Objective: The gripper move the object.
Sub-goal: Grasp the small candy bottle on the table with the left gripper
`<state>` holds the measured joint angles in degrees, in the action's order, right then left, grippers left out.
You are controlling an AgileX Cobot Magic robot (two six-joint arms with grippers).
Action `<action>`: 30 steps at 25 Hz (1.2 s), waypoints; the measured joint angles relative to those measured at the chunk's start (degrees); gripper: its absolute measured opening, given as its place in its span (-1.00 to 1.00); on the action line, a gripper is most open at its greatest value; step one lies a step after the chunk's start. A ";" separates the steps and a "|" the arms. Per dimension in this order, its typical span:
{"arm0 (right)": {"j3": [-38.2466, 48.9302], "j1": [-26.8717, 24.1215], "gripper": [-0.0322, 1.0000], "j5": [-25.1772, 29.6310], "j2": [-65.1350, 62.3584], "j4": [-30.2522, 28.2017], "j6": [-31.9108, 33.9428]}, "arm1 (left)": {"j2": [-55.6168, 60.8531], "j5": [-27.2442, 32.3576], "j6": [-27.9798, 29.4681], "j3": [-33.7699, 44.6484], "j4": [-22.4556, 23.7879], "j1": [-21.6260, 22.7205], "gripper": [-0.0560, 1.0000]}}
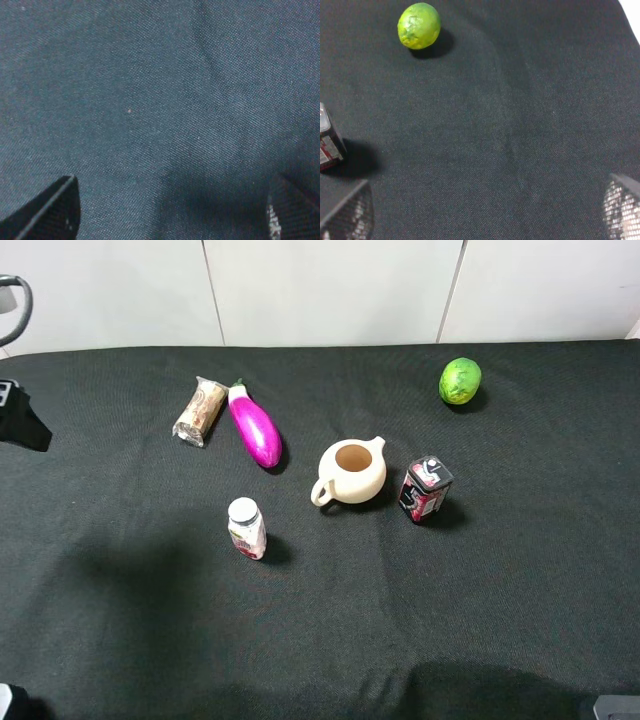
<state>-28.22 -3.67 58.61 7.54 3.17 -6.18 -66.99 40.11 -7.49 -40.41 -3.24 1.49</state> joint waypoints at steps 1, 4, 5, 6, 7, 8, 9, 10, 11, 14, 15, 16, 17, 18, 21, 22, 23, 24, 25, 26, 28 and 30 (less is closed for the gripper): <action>0.00 0.00 0.41 0.00 0.00 0.00 0.00 | -0.63 -0.21 -0.24 -0.24 -0.27 -0.16 0.60; 0.00 0.00 0.41 0.00 0.00 0.00 0.00 | -1.77 -0.80 -0.66 -0.99 0.57 -2.52 0.60; 0.00 0.00 0.41 0.00 0.00 0.00 0.00 | -2.14 -0.79 -0.68 -1.48 1.34 -3.87 0.60; 0.00 0.00 0.41 0.00 0.00 0.00 0.00 | -2.62 -0.82 -0.76 -1.93 1.93 -5.07 0.60; 0.00 0.00 0.41 0.00 0.00 0.00 0.00 | -3.20 -0.83 -0.76 -2.37 2.53 -6.55 0.60; 0.00 0.00 0.41 0.00 0.00 0.00 0.00 | -3.79 -0.79 -0.76 -2.88 3.24 -7.76 0.60; 0.00 0.00 0.41 0.00 0.00 0.00 0.00 | -4.81 -0.79 -0.76 -3.45 3.24 -9.42 0.60; 0.00 0.00 0.41 0.00 0.00 0.00 0.00 | -5.62 -0.79 -0.76 -3.83 3.24 -10.58 0.60; 0.00 0.00 0.41 0.00 0.00 0.00 0.00 | -6.70 -0.85 -0.76 -4.18 3.61 -11.98 0.60; 0.00 0.00 0.41 0.00 0.00 0.00 0.00 | -10.16 -0.85 -0.76 -5.64 4.09 -15.83 0.60; 0.00 0.00 0.41 0.00 0.00 0.00 0.00 | -11.20 -0.85 -0.76 -6.14 4.09 -16.94 0.60; 0.00 0.00 0.41 0.00 0.00 0.00 0.00 | -12.52 -0.85 -0.76 -6.91 4.09 -18.47 0.60; 0.00 0.00 0.41 0.00 0.00 0.00 0.00 | -13.51 -0.85 -0.76 -7.48 4.14 -19.78 0.60; 0.00 0.00 0.41 0.00 0.00 0.00 0.00 | -14.22 -0.85 -0.76 -8.06 4.16 -20.92 0.60; 0.00 0.00 0.41 0.00 0.00 0.00 0.00 | -16.15 -0.85 -0.76 -10.14 4.28 -24.73 0.60; 0.00 0.00 0.41 0.00 0.00 0.00 0.00 | -16.57 -0.85 -0.76 -10.68 4.28 -25.74 0.60; 0.00 0.00 0.41 0.00 0.00 0.00 0.00 | -16.99 -0.85 -0.76 -11.19 4.28 -26.92 0.60; 0.00 0.00 0.41 0.00 0.00 0.00 0.00 | -17.44 -0.85 -0.76 -11.59 4.28 -28.23 0.60; 0.00 0.00 0.41 0.00 0.00 0.00 0.00 | -17.75 -0.85 -0.76 -11.81 4.28 -29.19 0.60; 0.00 0.00 0.41 0.00 0.00 0.00 0.00 | -17.92 -0.85 -0.76 -11.87 4.28 -30.19 0.60; 0.00 0.00 0.41 0.00 0.00 0.00 0.00 | -18.40 -0.85 -0.64 -11.88 4.28 -32.53 0.60; 0.00 0.00 0.41 0.00 0.00 0.00 0.00 | -18.46 -0.85 -0.63 -11.88 4.28 -34.20 0.60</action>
<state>-28.22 -3.67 58.61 7.54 3.17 -6.18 -85.45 39.26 -8.12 -52.30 1.04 -32.72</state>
